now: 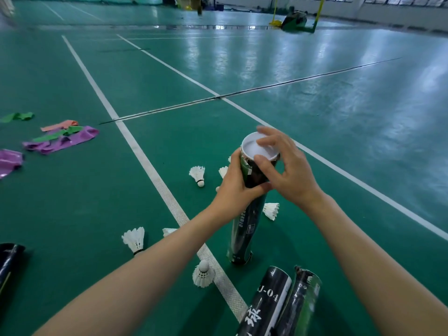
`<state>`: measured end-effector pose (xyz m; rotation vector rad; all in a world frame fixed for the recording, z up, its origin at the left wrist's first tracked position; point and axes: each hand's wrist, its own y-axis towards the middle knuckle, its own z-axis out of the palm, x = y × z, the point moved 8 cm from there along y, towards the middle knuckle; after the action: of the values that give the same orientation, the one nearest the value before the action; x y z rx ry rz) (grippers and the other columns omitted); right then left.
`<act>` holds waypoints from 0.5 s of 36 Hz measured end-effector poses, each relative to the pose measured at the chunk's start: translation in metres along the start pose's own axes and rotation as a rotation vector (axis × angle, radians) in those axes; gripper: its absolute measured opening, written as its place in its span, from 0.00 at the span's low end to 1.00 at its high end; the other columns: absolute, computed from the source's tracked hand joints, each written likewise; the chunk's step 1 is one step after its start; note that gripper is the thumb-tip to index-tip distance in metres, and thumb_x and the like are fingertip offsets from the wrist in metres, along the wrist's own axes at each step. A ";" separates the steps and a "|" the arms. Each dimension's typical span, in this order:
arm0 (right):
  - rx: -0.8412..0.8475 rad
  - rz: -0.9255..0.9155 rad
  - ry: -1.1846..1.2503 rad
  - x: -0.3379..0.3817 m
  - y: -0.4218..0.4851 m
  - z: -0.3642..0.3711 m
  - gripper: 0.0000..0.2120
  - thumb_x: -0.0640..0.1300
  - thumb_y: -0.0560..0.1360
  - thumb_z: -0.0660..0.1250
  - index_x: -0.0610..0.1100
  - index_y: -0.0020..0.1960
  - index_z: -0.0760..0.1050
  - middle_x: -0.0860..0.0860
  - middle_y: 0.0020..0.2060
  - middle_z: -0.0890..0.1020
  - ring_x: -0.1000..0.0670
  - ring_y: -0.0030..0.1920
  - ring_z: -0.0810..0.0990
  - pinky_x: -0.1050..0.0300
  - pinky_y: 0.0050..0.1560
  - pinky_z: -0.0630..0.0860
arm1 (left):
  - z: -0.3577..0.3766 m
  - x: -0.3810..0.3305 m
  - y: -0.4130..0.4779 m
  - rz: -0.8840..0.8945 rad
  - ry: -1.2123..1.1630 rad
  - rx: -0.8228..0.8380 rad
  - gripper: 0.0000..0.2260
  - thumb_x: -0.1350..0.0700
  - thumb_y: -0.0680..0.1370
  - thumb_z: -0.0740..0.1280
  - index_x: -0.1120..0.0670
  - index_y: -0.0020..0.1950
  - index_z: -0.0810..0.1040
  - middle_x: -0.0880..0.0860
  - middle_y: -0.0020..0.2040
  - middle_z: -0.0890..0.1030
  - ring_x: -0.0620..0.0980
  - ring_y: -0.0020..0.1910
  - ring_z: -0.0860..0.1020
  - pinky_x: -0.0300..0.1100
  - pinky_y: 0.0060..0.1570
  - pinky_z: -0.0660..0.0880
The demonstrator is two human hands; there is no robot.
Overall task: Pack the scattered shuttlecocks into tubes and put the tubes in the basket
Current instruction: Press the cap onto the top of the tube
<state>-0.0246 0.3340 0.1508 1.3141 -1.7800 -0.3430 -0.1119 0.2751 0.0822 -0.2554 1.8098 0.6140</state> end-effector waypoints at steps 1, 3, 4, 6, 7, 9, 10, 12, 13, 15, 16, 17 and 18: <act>0.005 -0.042 -0.044 0.002 -0.001 0.001 0.16 0.50 0.77 0.62 0.41 0.57 0.76 0.48 0.64 0.76 0.49 0.67 0.71 0.52 0.68 0.67 | 0.000 0.000 0.001 0.001 0.007 -0.002 0.33 0.54 0.70 0.76 0.45 0.68 0.61 0.47 0.60 0.76 0.46 0.58 0.76 0.45 0.57 0.75; -0.015 -0.126 -0.164 0.006 -0.003 0.003 0.16 0.50 0.79 0.60 0.42 0.60 0.78 0.49 0.63 0.78 0.48 0.68 0.71 0.46 0.71 0.64 | 0.001 -0.001 0.003 0.010 0.015 0.004 0.33 0.55 0.71 0.75 0.45 0.68 0.60 0.48 0.61 0.75 0.46 0.59 0.76 0.45 0.57 0.75; -0.042 -0.163 -0.206 0.007 -0.005 0.004 0.16 0.49 0.79 0.59 0.43 0.60 0.78 0.49 0.62 0.79 0.47 0.69 0.70 0.45 0.72 0.62 | 0.002 -0.001 0.003 0.015 0.016 0.010 0.33 0.56 0.71 0.75 0.44 0.68 0.59 0.48 0.62 0.75 0.47 0.59 0.76 0.46 0.57 0.75; -0.097 -0.194 -0.211 0.010 -0.006 0.005 0.14 0.47 0.79 0.61 0.42 0.58 0.79 0.48 0.59 0.81 0.46 0.67 0.72 0.44 0.70 0.65 | 0.003 -0.001 0.004 0.022 0.015 0.015 0.33 0.54 0.70 0.74 0.44 0.68 0.59 0.48 0.62 0.75 0.47 0.60 0.76 0.47 0.57 0.76; -0.119 -0.189 -0.194 0.012 -0.007 0.005 0.14 0.46 0.78 0.62 0.41 0.57 0.80 0.48 0.57 0.81 0.46 0.66 0.74 0.45 0.67 0.69 | 0.003 -0.001 0.005 0.026 0.014 0.013 0.33 0.54 0.69 0.73 0.44 0.68 0.59 0.48 0.61 0.75 0.47 0.59 0.76 0.48 0.57 0.76; -0.167 -0.178 -0.207 0.014 -0.007 0.005 0.13 0.47 0.77 0.66 0.41 0.55 0.81 0.49 0.55 0.83 0.46 0.63 0.77 0.49 0.63 0.73 | 0.003 -0.002 0.004 0.036 0.010 0.012 0.32 0.54 0.68 0.72 0.45 0.67 0.60 0.48 0.61 0.75 0.47 0.59 0.76 0.49 0.56 0.76; -0.197 -0.179 -0.238 0.016 -0.008 0.004 0.12 0.48 0.76 0.67 0.41 0.53 0.82 0.50 0.54 0.83 0.47 0.62 0.78 0.50 0.62 0.74 | 0.004 -0.003 0.004 0.046 0.004 0.015 0.32 0.54 0.68 0.72 0.45 0.67 0.60 0.48 0.60 0.75 0.46 0.59 0.77 0.49 0.57 0.76; -0.245 -0.191 -0.279 0.019 -0.010 0.003 0.11 0.48 0.75 0.69 0.42 0.51 0.82 0.51 0.52 0.84 0.47 0.60 0.79 0.51 0.60 0.75 | 0.004 -0.003 0.002 0.067 0.008 0.018 0.31 0.51 0.67 0.72 0.46 0.66 0.61 0.46 0.59 0.76 0.46 0.58 0.77 0.48 0.56 0.76; -0.261 -0.195 -0.280 0.020 -0.011 0.003 0.11 0.49 0.75 0.69 0.42 0.50 0.83 0.51 0.51 0.84 0.48 0.59 0.80 0.50 0.59 0.76 | 0.003 -0.003 0.001 0.075 0.012 0.022 0.31 0.49 0.66 0.71 0.45 0.65 0.61 0.45 0.59 0.76 0.46 0.57 0.77 0.48 0.55 0.76; -0.294 -0.195 -0.274 0.020 -0.013 0.002 0.11 0.49 0.75 0.68 0.43 0.49 0.83 0.52 0.50 0.84 0.49 0.58 0.81 0.51 0.58 0.76 | 0.003 -0.002 -0.001 0.094 0.012 0.031 0.31 0.47 0.66 0.71 0.46 0.66 0.62 0.46 0.59 0.76 0.46 0.57 0.77 0.47 0.55 0.76; -0.311 -0.193 -0.269 0.021 -0.014 0.002 0.11 0.49 0.75 0.68 0.43 0.49 0.83 0.52 0.49 0.85 0.49 0.58 0.81 0.51 0.57 0.77 | 0.003 -0.002 -0.001 0.105 0.013 0.032 0.31 0.48 0.66 0.71 0.47 0.66 0.62 0.46 0.59 0.76 0.45 0.56 0.77 0.46 0.54 0.76; -0.330 -0.190 -0.257 0.021 -0.016 0.001 0.11 0.49 0.75 0.67 0.43 0.48 0.83 0.52 0.49 0.85 0.50 0.57 0.81 0.52 0.57 0.77 | 0.004 -0.002 -0.001 0.114 0.016 0.029 0.31 0.49 0.67 0.72 0.48 0.66 0.63 0.45 0.58 0.76 0.42 0.55 0.77 0.42 0.53 0.76; -0.347 -0.182 -0.241 0.021 -0.016 -0.001 0.10 0.49 0.75 0.67 0.43 0.48 0.83 0.52 0.48 0.85 0.50 0.56 0.82 0.52 0.56 0.77 | 0.004 -0.003 -0.002 0.122 0.021 0.024 0.30 0.51 0.67 0.72 0.49 0.66 0.63 0.43 0.56 0.76 0.38 0.52 0.76 0.37 0.50 0.75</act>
<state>-0.0146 0.3090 0.1508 1.2232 -1.6995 -0.9027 -0.1071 0.2752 0.0836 -0.1360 1.8614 0.6774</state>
